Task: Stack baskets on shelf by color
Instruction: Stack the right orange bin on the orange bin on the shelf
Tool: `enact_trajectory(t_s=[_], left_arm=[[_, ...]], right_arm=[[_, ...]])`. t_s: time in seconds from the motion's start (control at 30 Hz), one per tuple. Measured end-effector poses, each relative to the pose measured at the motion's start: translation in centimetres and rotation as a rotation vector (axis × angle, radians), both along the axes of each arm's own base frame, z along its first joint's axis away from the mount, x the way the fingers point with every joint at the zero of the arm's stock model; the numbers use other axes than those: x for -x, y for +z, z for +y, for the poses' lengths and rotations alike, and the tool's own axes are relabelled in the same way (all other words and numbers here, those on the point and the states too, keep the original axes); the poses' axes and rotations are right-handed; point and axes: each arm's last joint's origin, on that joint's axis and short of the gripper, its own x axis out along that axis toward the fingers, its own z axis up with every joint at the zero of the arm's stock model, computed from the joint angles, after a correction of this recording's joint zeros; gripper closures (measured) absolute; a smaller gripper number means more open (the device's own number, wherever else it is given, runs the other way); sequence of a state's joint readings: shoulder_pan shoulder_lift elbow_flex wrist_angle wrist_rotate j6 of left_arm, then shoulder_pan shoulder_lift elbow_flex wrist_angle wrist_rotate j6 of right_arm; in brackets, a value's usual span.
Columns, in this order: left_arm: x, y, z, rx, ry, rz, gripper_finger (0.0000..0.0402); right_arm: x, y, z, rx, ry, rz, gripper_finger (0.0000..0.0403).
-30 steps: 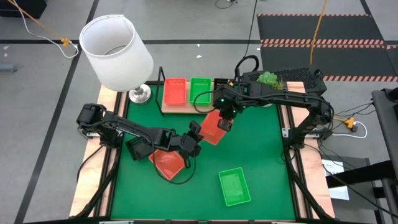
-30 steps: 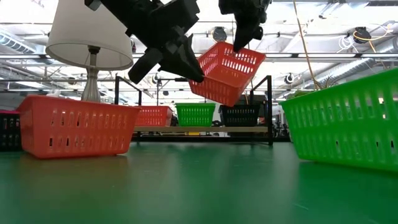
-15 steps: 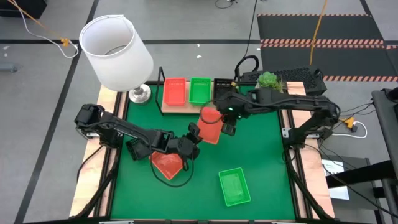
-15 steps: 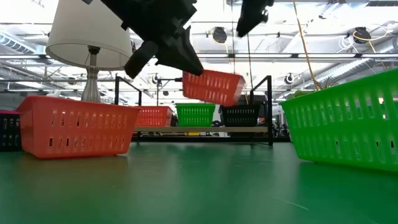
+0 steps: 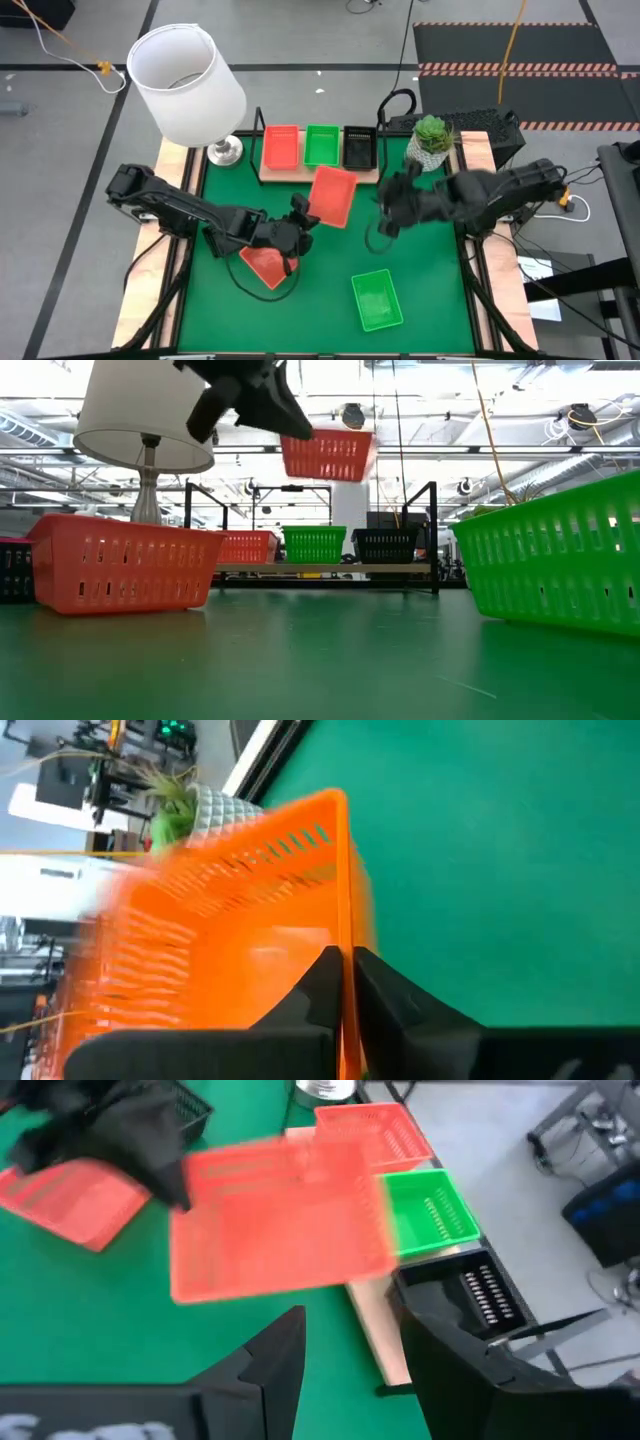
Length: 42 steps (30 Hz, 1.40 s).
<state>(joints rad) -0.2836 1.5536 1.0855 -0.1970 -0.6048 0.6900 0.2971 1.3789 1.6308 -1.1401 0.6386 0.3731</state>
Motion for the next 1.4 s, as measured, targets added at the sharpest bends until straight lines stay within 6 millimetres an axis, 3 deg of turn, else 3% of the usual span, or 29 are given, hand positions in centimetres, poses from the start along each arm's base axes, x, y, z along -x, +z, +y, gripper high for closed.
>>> enact_trajectory(t_s=[0.23, 0.63, 1.03, 1.4], left_arm=[[1.9, 2.2, 0.4, 0.047, 0.083, -0.063, 0.0387], [3.4, 4.8, 1.5, 0.003, 0.181, -0.166, 0.0383], [4.1, 4.9, 3.2, 0.024, 0.297, -0.156, 0.0387], [4.2, 4.2, 7.2, 0.039, 0.435, -0.093, 0.0393]], right_arm=[[-0.3, -4.5, 3.4, 0.047, 0.073, -0.016, 0.0243], [-0.6, -12.2, 4.0, 0.144, 0.202, -0.101, 0.0243], [0.7, -14.0, 3.0, 0.192, 0.312, -0.302, 0.0243], [0.5, -14.4, 2.1, 0.133, 0.351, -0.312, 0.0243]])
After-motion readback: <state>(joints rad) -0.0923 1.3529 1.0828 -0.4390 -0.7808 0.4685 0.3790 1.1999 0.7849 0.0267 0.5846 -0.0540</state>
